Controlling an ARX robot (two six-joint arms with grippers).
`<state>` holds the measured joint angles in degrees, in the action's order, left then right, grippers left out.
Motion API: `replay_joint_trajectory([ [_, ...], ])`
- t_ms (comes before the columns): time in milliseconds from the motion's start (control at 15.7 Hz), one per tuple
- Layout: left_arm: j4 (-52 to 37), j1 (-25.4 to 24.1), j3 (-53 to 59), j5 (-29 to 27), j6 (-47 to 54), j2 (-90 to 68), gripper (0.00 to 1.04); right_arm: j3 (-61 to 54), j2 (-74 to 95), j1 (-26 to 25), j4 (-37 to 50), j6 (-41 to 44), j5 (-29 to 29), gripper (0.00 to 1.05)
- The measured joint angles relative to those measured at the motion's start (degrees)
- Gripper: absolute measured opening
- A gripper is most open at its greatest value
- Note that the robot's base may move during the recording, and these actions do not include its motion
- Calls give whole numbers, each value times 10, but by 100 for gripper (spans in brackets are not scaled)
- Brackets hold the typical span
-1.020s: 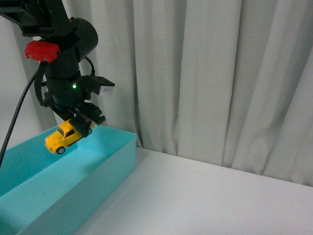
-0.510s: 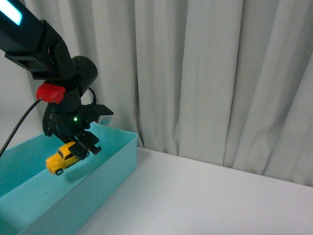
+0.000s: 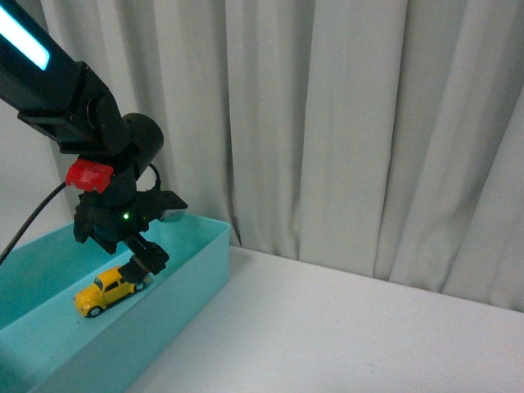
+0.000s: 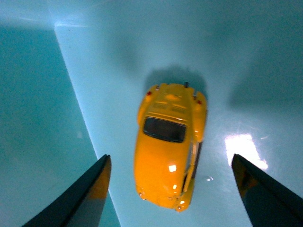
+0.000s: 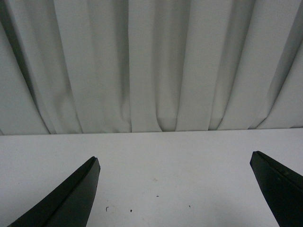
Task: Wind up and store yellow beetle toy
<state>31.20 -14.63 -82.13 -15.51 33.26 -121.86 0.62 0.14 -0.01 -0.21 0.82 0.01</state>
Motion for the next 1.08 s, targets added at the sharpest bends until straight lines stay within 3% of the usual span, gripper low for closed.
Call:
replay_joint_trajectory([
  [64, 2, 0, 1, 17, -2, 2, 96, 0, 0, 0, 0, 0, 0, 98],
  [127, 1, 0, 9, 36, -4, 12, 99, 0, 0, 0, 0, 0, 0, 98],
  [446, -39, -9, 55, 170, -20, 156, 98, 0, 0, 0, 0, 0, 0, 98],
  [701, -69, -62, 125, 283, -30, 306, 98, 0, 0, 0, 0, 0, 0, 98],
  [828, -356, -73, 271, 351, -140, 434, 82, 0, 0, 0, 0, 0, 0, 98],
  [892, -450, -70, 359, 365, -208, 528, 71, 0, 0, 0, 0, 0, 0, 98],
  [1083, -477, -40, 548, 340, -312, 789, 34, 0, 0, 0, 0, 0, 0, 98],
])
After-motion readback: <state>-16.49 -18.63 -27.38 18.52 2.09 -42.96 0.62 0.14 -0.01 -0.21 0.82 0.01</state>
